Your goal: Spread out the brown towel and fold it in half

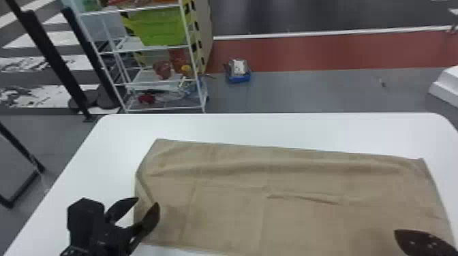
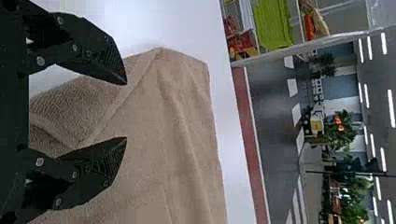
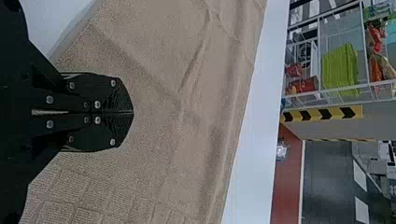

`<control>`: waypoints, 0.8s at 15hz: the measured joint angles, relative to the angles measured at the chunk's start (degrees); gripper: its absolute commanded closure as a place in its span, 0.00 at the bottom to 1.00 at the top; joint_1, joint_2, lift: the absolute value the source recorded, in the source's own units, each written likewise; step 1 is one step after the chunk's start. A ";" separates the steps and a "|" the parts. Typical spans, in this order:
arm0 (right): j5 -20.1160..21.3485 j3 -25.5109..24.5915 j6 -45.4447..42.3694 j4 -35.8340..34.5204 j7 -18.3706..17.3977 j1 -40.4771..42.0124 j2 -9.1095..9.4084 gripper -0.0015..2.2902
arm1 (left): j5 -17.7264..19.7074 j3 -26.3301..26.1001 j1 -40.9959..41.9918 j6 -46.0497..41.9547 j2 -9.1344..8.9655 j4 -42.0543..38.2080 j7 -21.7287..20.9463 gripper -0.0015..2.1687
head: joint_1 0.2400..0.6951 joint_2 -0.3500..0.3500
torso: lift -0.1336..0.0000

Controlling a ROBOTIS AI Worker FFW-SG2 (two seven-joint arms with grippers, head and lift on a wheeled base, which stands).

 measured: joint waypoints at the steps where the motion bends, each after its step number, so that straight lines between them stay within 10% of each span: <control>1: 0.00 -0.01 0.00 0.13 0.00 -0.08 0.03 0.83 | 2.57 -0.08 1.08 2.41 -0.04 -2.38 -1.14 0.90 | 1.00 0.63 | 0.07; 5: 0.00 -0.07 0.55 0.93 0.05 -0.22 -0.01 0.83 | 8.06 -1.28 1.41 19.93 -0.09 -6.79 -6.21 0.90 | 1.00 0.51 | 0.07; 12: -0.09 -0.43 -0.08 3.32 0.22 -0.81 -0.75 0.83 | 3.15 -5.68 -1.40 12.41 -0.09 0.02 -0.01 0.90 | 1.00 0.48 | 0.07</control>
